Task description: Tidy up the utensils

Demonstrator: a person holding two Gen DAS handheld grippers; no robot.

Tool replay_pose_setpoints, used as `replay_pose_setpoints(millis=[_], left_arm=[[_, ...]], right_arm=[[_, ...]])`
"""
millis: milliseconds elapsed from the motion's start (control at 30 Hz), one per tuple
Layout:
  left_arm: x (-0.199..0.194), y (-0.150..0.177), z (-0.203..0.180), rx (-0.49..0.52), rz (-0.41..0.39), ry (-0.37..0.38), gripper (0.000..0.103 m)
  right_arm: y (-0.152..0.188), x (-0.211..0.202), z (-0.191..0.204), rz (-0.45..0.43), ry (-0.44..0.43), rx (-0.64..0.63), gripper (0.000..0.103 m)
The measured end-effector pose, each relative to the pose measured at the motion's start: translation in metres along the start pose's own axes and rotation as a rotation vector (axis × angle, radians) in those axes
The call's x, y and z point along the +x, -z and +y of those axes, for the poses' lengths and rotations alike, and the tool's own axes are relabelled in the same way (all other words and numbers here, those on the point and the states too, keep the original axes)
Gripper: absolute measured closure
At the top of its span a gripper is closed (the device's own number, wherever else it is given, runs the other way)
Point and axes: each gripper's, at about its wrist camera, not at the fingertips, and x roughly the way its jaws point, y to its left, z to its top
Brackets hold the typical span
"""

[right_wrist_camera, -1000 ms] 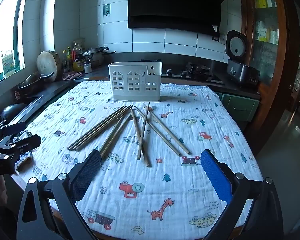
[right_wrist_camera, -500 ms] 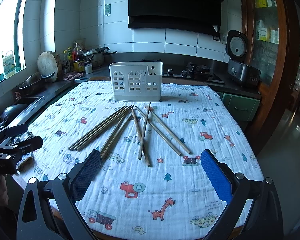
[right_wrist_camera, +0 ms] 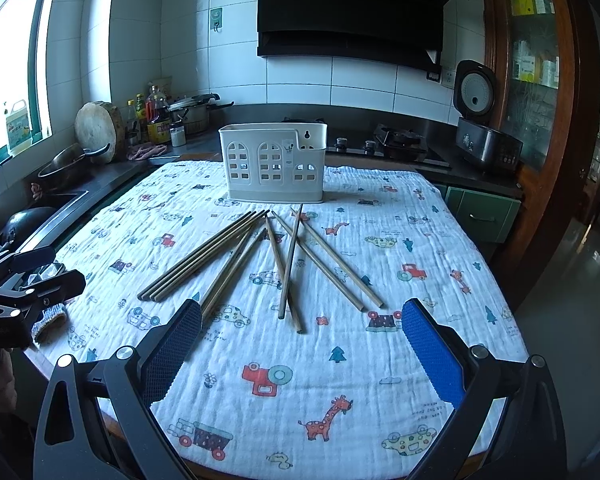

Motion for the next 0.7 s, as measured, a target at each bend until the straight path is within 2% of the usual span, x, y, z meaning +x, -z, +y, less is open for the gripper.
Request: replay_pose_setpoints(millis=[700], left_arm=[[0.0030,-0.0021,-0.0082,0.008,-0.003,0.025,0.005]], right_arm=[[0.0016,0.0016,0.0030,0.003,-0.007,-0.004,0.006]])
